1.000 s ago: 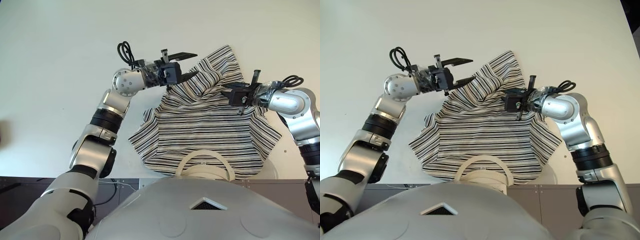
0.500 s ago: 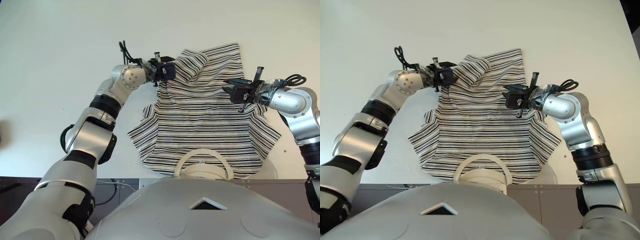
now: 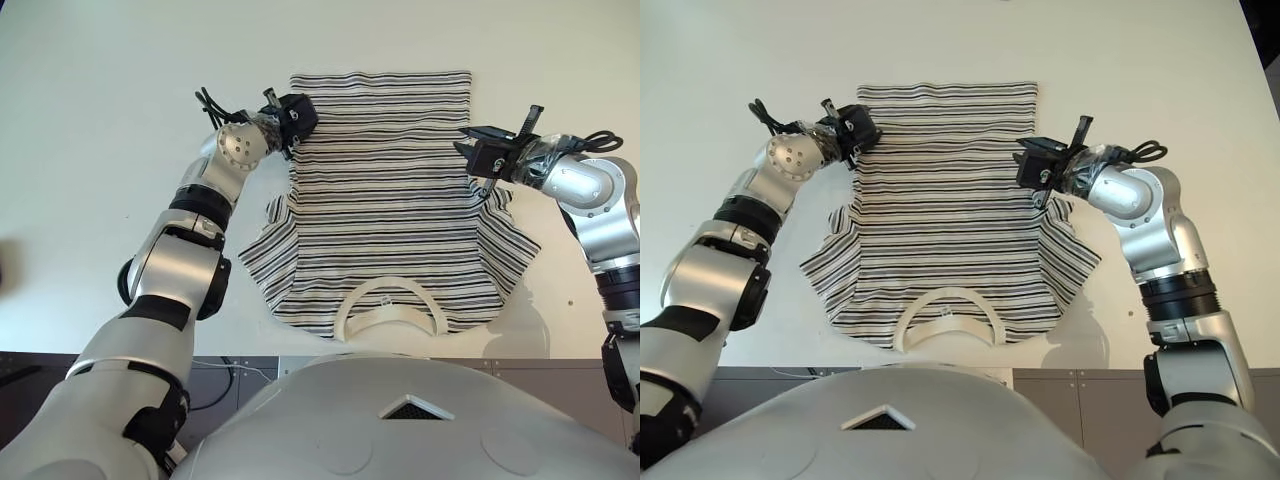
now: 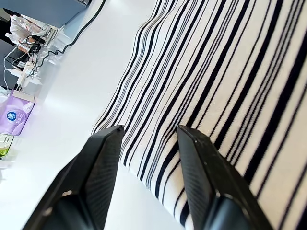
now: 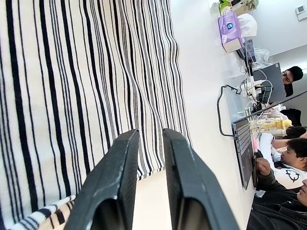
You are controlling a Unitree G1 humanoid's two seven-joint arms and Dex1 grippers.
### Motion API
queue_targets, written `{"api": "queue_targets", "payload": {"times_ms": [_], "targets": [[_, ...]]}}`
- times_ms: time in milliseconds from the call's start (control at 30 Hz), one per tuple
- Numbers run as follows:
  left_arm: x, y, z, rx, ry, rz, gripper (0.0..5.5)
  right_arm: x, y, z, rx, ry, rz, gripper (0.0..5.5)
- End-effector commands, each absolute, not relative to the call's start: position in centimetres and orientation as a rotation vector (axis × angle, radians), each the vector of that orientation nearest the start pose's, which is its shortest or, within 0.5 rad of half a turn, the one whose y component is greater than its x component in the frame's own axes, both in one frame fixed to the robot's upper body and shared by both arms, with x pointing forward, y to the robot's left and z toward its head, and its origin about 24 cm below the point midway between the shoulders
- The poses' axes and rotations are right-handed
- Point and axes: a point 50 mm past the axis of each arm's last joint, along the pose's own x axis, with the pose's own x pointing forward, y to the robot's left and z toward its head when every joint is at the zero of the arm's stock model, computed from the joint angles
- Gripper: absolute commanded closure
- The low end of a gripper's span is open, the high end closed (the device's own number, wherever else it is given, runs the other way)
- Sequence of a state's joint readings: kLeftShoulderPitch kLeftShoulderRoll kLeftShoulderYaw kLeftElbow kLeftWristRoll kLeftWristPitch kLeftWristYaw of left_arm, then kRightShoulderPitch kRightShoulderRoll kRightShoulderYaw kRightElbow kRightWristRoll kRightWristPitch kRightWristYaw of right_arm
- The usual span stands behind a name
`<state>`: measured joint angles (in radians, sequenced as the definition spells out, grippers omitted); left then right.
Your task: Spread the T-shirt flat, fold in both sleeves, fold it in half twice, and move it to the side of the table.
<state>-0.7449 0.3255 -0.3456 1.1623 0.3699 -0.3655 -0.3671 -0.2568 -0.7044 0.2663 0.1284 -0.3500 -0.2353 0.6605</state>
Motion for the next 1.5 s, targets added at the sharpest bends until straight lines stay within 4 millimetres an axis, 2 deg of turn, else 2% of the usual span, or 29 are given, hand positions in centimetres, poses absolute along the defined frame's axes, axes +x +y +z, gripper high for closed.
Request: {"api": "queue_targets", "payload": {"times_ms": [33,133,200,267,367,433,567,700,867,1000,1100,1233,1467,1500], "targets": [[35.8,17.6,3.9,0.851,0.205,-0.644,3.45,27.8,-20.3,8.4,-1.148,0.056,0.861,4.60],[35.3,19.3,6.2,0.791,0.087,-0.643,3.45,26.7,-21.5,7.9,-1.146,0.092,0.852,4.60],[33.2,21.6,7.9,0.728,0.052,-0.620,3.45,25.5,-22.7,8.2,-1.091,0.111,0.809,4.60],[29.9,23.5,8.4,0.550,0.103,-0.579,3.45,23.9,-24.1,9.2,-0.879,0.123,0.687,4.60],[22.9,25.2,6.9,0.248,0.261,-0.421,3.45,22.2,-27.0,10.7,-0.492,0.113,0.369,4.60],[20.2,24.9,7.0,0.166,0.283,-0.361,3.45,20.6,-28.1,10.6,-0.294,0.118,0.229,4.60],[17.2,24.5,7.9,0.086,0.307,-0.252,3.45,18.7,-27.2,10.1,-0.007,0.101,0.116,4.60],[13.7,24.5,7.5,-0.017,0.453,-0.203,3.45,18.1,-28.7,10.2,0.040,0.116,-0.054,4.60],[9.0,23.2,6.7,-0.176,0.650,-0.223,3.45,18.1,-29.9,10.5,-0.030,0.146,-0.107,4.60],[8.8,23.5,5.3,-0.210,0.700,-0.189,3.45,18.4,-30.0,10.8,-0.048,0.141,-0.103,4.60],[8.7,22.8,4.2,-0.273,0.721,-0.170,3.45,19.0,-29.8,10.8,-0.059,0.141,-0.079,4.60],[8.4,22.2,3.4,-0.325,0.733,-0.123,3.45,19.5,-29.6,10.8,-0.063,0.138,-0.064,4.60],[8.9,22.6,2.5,-0.395,0.730,-0.045,3.45,19.9,-29.5,10.8,-0.068,0.133,-0.057,4.60],[9.0,22.5,2.4,-0.409,0.730,-0.045,3.58,20.0,-29.5,10.7,-0.068,0.133,-0.055,4.60]]}}
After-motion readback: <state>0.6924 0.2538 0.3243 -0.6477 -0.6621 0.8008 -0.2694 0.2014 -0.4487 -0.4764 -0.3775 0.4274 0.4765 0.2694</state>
